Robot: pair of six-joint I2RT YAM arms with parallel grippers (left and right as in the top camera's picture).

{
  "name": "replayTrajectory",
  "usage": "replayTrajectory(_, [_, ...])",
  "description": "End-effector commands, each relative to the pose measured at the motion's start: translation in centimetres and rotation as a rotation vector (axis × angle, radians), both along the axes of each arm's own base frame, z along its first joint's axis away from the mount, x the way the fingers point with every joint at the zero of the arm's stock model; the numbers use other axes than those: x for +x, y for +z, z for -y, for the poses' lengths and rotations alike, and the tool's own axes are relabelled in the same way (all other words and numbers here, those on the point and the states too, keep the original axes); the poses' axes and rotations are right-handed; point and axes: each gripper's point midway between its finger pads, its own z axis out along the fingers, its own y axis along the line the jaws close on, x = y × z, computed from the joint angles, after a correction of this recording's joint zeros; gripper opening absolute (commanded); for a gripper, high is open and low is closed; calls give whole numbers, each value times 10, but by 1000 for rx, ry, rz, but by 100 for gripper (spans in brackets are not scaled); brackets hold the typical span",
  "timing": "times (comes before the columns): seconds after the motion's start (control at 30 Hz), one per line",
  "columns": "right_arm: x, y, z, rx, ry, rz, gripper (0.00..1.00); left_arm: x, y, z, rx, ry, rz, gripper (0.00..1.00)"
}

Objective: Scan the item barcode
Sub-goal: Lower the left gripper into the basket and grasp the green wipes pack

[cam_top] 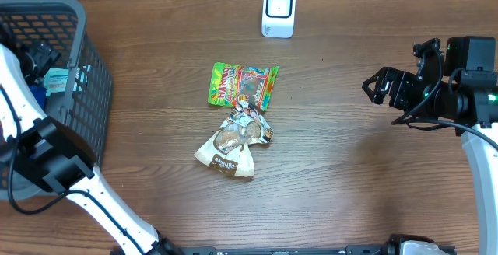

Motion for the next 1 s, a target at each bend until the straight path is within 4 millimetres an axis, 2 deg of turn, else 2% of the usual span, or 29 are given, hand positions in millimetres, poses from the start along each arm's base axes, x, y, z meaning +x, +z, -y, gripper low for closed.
replayTrajectory(0.0, [5, 12, -3, 6, 9, 37, 100, 14, -8, 10, -1, -13, 5, 100])
replayTrajectory(0.2, [4, 11, -3, 6, 9, 33, 100, 8, -22, 12, 25, 122, -39, 100])
replayTrajectory(0.67, [2, 10, -3, 16, -6, 19, 100, 9, -94, 20, -23, 232, -34, 100])
replayTrajectory(0.87, [2, 10, -3, 18, -8, 18, 100, 6, -121, 32, -40, 215, -55, 100])
replayTrajectory(0.97, [3, 10, -3, 18, -9, 18, 100, 0, -126, 37, -50, 210, -80, 88])
